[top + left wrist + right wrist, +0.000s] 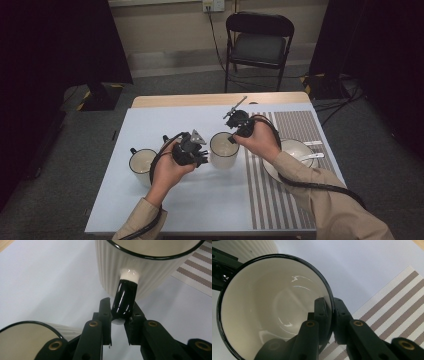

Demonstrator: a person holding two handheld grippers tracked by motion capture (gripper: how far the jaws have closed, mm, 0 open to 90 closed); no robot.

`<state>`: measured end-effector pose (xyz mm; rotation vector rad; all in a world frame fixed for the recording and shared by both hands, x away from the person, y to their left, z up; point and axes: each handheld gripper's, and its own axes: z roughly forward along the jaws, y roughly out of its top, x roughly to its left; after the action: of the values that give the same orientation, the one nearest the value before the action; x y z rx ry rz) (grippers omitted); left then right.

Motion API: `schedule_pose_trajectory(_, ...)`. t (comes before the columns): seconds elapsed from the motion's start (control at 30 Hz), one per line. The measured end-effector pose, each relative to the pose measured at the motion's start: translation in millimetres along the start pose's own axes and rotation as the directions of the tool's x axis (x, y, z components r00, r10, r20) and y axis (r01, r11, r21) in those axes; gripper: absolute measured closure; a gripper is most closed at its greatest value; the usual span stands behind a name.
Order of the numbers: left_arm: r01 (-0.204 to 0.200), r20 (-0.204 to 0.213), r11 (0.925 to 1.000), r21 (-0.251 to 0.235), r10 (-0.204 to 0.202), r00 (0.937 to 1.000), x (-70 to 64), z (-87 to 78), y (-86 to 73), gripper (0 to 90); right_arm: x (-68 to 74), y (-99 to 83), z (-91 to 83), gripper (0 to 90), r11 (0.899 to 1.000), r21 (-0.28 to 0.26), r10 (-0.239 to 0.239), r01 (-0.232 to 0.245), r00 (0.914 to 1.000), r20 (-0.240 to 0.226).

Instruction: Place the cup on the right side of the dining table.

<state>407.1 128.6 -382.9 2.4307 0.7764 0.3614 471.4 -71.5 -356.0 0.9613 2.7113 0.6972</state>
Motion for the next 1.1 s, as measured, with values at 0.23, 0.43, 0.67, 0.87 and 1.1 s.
schedule_pose_trajectory(0.23, 0.004, -0.002, 1.0000, 0.007, -0.004, 1.0000, 5.4, 3.9, 3.6, 77.4, -4.3, 3.0, 2.5, 83.8, 1.000, 0.000, 0.009, -0.009, 0.9999, 0.008)
schedule_pose_trajectory(0.43, 0.002, -0.004, 0.9999, 0.015, -0.002, 1.0000, 9.7, 6.9, 6.9, 77.4, -8.0, 5.8, 4.6, 83.8, 1.000, 0.008, 0.018, -0.018, 0.9998, 0.010)
schedule_pose_trajectory(0.67, -0.004, -0.006, 0.9998, 0.021, 0.004, 1.0000, 14.0, 8.8, 14.0, 77.4, -13.4, 9.2, 3.4, 83.8, 1.000, 0.010, 0.021, -0.021, 0.9996, 0.020)
schedule_pose_trajectory(0.87, -0.001, -0.004, 0.9996, 0.027, 0.002, 1.0000, 17.4, 10.9, 18.7, 77.3, -17.4, 11.0, 2.7, 83.9, 0.999, 0.012, 0.029, -0.030, 0.9992, 0.026)
schedule_pose_trajectory(1.1, 0.001, -0.015, 0.9996, 0.029, -0.001, 0.9999, 20.4, 14.8, 23.2, 77.1, -21.5, 13.2, 3.3, 83.9, 0.999, 0.012, 0.030, -0.030, 0.9987, 0.040)
